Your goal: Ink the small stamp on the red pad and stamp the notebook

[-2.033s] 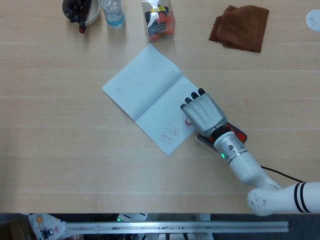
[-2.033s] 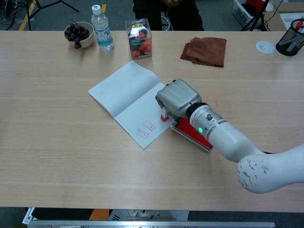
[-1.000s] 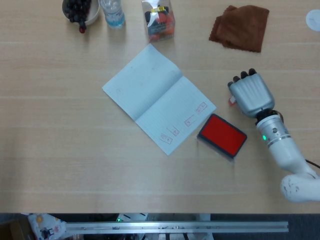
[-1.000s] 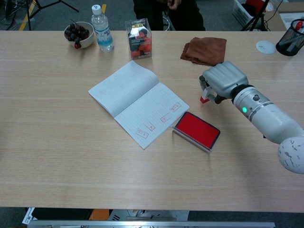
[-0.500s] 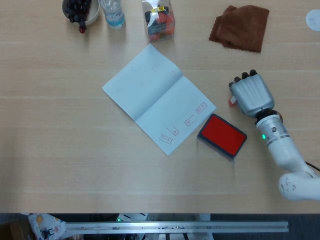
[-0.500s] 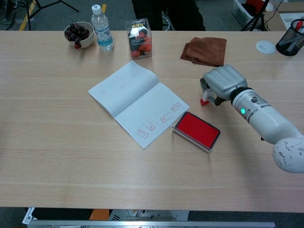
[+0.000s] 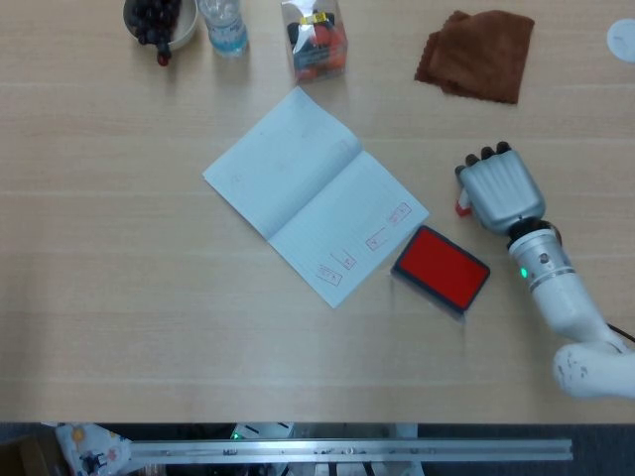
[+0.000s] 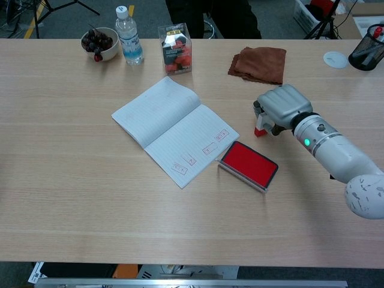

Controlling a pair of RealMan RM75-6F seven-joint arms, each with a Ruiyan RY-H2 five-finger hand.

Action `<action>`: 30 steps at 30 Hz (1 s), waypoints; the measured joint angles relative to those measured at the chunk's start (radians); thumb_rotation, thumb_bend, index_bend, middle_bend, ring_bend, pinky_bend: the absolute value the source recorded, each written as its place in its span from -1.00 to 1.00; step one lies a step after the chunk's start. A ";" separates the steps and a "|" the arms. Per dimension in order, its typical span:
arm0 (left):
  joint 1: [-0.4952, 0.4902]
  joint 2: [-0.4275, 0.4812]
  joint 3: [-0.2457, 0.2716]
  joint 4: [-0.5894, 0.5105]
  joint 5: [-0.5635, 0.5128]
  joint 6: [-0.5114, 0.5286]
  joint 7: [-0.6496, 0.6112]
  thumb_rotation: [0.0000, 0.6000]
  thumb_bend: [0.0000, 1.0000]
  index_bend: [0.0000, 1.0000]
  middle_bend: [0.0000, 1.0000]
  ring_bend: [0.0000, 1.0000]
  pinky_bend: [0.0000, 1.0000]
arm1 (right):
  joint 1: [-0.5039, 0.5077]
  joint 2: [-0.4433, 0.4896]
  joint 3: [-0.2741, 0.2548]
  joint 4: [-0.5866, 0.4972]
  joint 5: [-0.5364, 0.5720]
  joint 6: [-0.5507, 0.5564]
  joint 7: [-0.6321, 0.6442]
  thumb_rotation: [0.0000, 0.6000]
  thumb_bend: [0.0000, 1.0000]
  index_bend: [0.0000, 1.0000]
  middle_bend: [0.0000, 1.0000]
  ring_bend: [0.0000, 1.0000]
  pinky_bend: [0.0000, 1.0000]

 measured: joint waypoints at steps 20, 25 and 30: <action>-0.006 -0.001 -0.003 -0.010 0.002 -0.004 0.014 1.00 -0.46 -0.92 -0.94 -0.93 -0.87 | -0.029 0.114 -0.005 -0.134 -0.050 0.058 0.007 1.00 -0.29 -0.21 -0.23 -0.38 -0.41; -0.011 -0.006 -0.010 -0.009 -0.005 -0.008 0.017 1.00 -0.46 -0.92 -0.94 -0.93 -0.87 | -0.058 0.205 -0.007 -0.238 -0.069 0.114 0.010 1.00 -0.28 -0.21 -0.23 -0.38 -0.41; -0.013 -0.018 -0.020 -0.007 -0.008 0.000 0.020 1.00 -0.46 -0.92 -0.94 -0.93 -0.87 | -0.100 0.302 -0.011 -0.327 -0.090 0.192 0.013 1.00 -0.26 -0.14 -0.17 -0.37 -0.41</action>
